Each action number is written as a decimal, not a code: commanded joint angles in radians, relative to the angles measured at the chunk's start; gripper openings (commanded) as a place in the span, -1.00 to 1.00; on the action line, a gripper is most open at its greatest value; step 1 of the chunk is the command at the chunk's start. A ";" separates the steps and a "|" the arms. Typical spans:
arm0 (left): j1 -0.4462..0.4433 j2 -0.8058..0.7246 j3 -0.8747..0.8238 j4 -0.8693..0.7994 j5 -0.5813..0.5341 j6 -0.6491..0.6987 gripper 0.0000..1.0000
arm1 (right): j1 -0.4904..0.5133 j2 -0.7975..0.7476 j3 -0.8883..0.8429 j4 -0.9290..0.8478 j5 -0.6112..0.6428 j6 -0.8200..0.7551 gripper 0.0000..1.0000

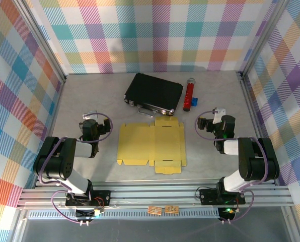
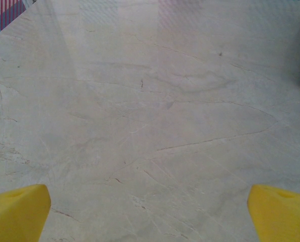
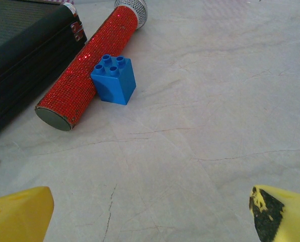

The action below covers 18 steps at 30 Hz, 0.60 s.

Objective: Fold the paper box

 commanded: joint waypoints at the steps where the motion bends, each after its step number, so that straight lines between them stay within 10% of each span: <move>1: -0.007 0.009 0.020 0.042 -0.013 -0.010 0.99 | 0.005 0.010 0.019 0.043 -0.018 0.016 0.98; 12: -0.006 0.009 0.024 0.036 -0.010 -0.011 0.99 | 0.010 -0.023 0.022 0.020 0.024 0.024 0.98; 18: -0.091 -0.257 0.128 -0.269 -0.249 -0.038 0.99 | 0.055 -0.308 0.416 -0.595 0.224 0.192 0.98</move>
